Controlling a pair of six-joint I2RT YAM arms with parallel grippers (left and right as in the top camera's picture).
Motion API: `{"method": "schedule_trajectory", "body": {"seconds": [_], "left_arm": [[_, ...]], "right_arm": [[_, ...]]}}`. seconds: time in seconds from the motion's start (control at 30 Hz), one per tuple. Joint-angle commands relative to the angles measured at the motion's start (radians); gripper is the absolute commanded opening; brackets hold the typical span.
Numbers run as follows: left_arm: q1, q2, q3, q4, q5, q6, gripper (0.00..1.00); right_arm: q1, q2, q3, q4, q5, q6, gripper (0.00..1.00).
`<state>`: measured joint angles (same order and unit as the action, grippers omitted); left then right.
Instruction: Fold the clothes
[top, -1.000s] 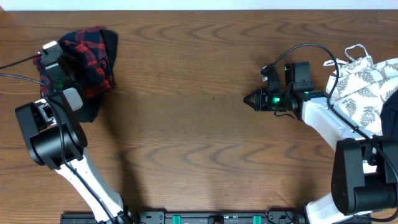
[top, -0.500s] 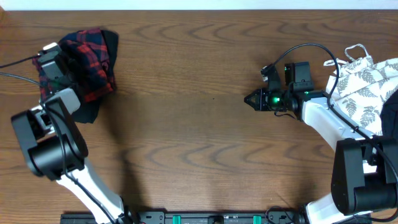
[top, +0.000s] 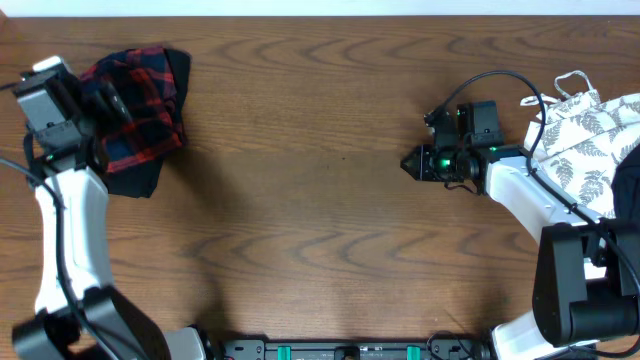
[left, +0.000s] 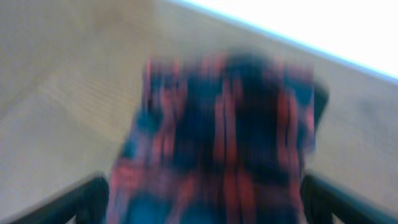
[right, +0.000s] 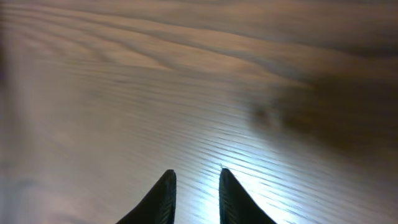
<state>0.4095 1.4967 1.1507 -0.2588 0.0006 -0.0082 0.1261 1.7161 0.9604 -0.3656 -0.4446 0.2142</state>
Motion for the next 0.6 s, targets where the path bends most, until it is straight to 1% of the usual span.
{"method": "schedule_trajectory", "body": {"seconds": [0.0,0.03,0.1,0.13,0.17,0.2,0.23,0.33,0.43,0.5,0.57], "left_arm": [[0.0,-0.063,-0.006,-0.129,0.066,-0.024,0.98],[-0.001,-0.087,-0.006,-0.192,0.111,-0.025,0.98],[-0.001,-0.111,-0.006,-0.268,0.189,-0.055,0.98],[-0.001,-0.123,-0.006,-0.319,0.238,-0.077,0.98],[-0.001,-0.13,-0.006,-0.361,0.276,-0.088,0.98],[-0.001,-0.134,-0.006,-0.4,0.307,-0.088,0.98],[-0.001,-0.134,-0.006,-0.441,0.325,-0.088,0.98],[-0.001,-0.132,-0.006,-0.524,0.322,-0.087,0.98],[0.0,-0.132,-0.006,-0.549,0.321,-0.087,0.98],[0.0,-0.14,-0.005,-0.576,0.36,-0.087,0.98],[0.0,-0.157,-0.006,-0.605,0.359,-0.087,0.98]], "right_arm": [[-0.008,-0.061,0.003,-0.027,0.24,-0.014,0.26],[-0.008,-0.084,0.003,-0.041,0.312,-0.014,0.28],[-0.008,-0.124,0.003,-0.06,0.408,-0.014,0.31],[-0.008,-0.148,0.003,-0.069,0.451,-0.014,0.41],[-0.008,-0.174,0.003,-0.078,0.485,-0.014,0.6],[-0.008,-0.202,0.003,-0.084,0.503,-0.018,0.84],[-0.008,-0.235,0.003,-0.088,0.501,-0.037,0.99],[-0.008,-0.315,0.003,-0.107,0.493,-0.042,0.99],[-0.01,-0.394,0.003,-0.115,0.493,-0.085,0.99],[-0.019,-0.436,0.003,-0.128,0.493,-0.076,0.99],[-0.031,-0.469,0.003,-0.165,0.493,-0.049,0.99]]}}
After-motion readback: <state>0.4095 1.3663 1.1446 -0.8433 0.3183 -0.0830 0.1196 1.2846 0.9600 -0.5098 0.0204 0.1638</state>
